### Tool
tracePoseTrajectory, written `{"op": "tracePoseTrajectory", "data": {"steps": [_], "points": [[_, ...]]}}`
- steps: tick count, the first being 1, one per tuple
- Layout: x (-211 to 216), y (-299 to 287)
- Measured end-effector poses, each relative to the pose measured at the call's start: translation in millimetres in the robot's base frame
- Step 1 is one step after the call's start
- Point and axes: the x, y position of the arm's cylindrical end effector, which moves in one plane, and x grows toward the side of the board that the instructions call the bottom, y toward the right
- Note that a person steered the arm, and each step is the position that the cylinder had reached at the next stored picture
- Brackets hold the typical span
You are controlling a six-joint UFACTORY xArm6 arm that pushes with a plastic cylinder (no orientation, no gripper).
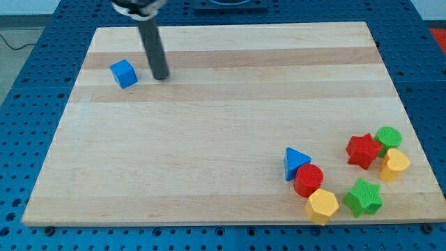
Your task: Slide the blue cube to the top left corner of the board
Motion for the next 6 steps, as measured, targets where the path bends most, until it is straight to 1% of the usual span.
{"op": "tracePoseTrajectory", "data": {"steps": [1,2,3,5,6], "points": [[24,-12],[24,-64],[3,-97],[-53,-102],[-68,-103]]}}
